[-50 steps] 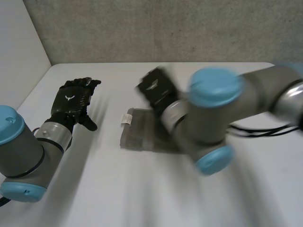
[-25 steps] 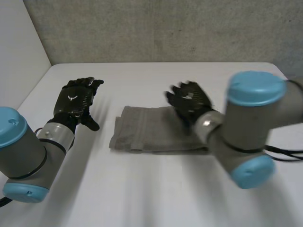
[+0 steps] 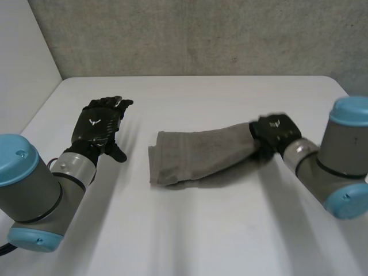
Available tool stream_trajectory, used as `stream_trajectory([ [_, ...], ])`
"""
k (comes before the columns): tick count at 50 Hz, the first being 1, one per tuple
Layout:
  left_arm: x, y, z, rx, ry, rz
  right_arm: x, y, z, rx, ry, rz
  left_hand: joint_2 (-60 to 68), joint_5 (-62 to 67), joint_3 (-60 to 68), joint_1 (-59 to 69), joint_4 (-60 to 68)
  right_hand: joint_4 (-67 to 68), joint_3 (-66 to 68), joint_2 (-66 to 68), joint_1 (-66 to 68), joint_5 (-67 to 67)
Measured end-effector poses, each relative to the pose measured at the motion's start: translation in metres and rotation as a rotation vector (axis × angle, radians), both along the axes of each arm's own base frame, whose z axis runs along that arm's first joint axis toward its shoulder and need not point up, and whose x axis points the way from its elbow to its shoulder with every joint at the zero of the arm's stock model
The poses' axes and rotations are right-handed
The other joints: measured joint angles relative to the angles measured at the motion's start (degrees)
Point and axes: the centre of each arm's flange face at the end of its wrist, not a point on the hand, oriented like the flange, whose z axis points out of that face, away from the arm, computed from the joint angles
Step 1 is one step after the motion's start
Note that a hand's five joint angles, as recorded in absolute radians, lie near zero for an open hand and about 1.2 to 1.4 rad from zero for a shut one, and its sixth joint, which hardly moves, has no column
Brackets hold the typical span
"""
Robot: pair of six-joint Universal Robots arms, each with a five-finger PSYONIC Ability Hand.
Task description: Fold the laundry
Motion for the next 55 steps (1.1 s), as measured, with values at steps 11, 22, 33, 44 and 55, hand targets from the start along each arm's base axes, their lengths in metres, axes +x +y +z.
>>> stream_trajectory([
  [11, 0.001, 0.0, 0.002, -0.005, 0.003, 0.003, 0.133, 0.08, 0.022, -0.216, 0.115, 0.462, 0.0, 0.0, 0.0, 0.0, 0.0, 0.0, 0.01, 0.57, 0.2, 0.38],
  [22, 0.0, -0.001, 0.023, -0.063, 0.031, 0.006, 0.166, 0.125, -0.038, -0.212, 0.39, 0.693, 0.0, 0.0, 0.0, 0.0, 0.0, -38.64, -36.53, -34.88, -37.54, -37.33],
  [33, -0.021, -0.005, 0.06, -0.103, 0.184, -0.051, 0.109, 0.061, 0.073, -0.168, -0.23, 0.293, 0.12, 0.0, 0.13, 0.04, 0.13, -62.01, -62.79, -59.01, -61.2, -62.91],
  [44, -0.069, 0.006, 0.002, 0.211, 0.177, -0.145, 0.073, 0.039, 0.048, -0.026, -0.259, 0.162, 0.18, 0.0, 0.14, 0.18, 0.15, -62.01, -62.79, -59.01, -61.2, -62.91],
  [55, -0.077, 0.012, -0.065, 0.381, 0.056, -0.075, 0.077, 0.034, -0.033, 0.208, -0.143, 0.137, 0.18, 0.0, 0.14, 0.13, 0.14, -62.01, -62.79, -59.01, -61.2, -62.91],
])
